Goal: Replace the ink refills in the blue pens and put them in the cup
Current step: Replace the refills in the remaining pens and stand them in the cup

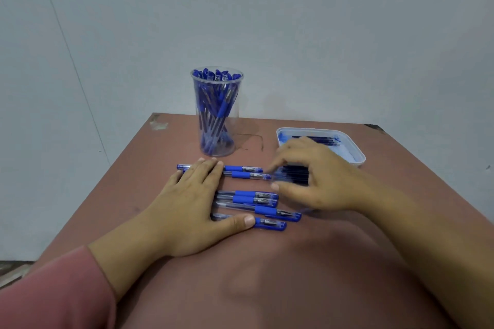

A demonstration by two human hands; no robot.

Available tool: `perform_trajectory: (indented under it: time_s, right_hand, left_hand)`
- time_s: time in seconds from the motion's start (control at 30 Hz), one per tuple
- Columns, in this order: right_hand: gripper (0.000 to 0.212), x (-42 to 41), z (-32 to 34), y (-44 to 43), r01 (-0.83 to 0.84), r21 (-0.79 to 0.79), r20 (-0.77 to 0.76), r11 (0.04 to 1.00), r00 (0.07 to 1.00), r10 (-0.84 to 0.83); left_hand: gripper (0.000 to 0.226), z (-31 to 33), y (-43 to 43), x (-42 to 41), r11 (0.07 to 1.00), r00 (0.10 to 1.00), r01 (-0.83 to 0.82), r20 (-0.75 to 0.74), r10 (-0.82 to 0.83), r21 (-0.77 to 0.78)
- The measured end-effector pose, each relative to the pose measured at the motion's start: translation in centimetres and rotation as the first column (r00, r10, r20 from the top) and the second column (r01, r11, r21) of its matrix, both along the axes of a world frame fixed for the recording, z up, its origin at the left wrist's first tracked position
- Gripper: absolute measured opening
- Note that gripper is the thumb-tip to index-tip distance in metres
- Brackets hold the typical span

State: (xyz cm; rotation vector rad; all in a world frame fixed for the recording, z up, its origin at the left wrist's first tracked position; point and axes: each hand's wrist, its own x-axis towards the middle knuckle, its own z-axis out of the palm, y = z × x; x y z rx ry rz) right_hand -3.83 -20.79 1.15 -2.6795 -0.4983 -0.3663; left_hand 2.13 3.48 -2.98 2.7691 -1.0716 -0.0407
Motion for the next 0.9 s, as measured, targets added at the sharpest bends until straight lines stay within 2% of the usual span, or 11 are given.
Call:
perform_trajectory:
  time_s: [0.27, 0.37, 0.7, 0.9]
  right_hand:
    - [0.019, -2.4, -1.1, 0.8, -0.060, 0.088, -0.129, 0.994, 0.989, 0.072]
    - [0.020, -2.2, -1.2, 1.2, -0.046, 0.066, -0.161, 0.997, 0.985, 0.057]
    - [0.011, -1.9, -1.7, 1.9, -0.035, -0.053, -0.082, 0.998, 0.996, 0.030]
    - [0.004, -1.7, -1.3, 1.2, 0.047, 0.101, -0.030, 0.994, 0.999, -0.044]
  left_hand:
    - [0.124, -0.2, 0.0, 0.2, 1.000, 1.000, -0.006, 0.009, 0.006, -0.027]
    - [0.124, -0.3, 0.1, 0.4, 0.999, 1.000, -0.004, 0.012, 0.005, -0.035]
    - [0.122, -0.4, 0.2, 0.7, 0.998, 1.000, 0.014, 0.026, -0.013, -0.055]
    - [0.117, 0.4, 0.2, 0.1, 0.995, 0.995, 0.036, 0.093, -0.027, -0.098]
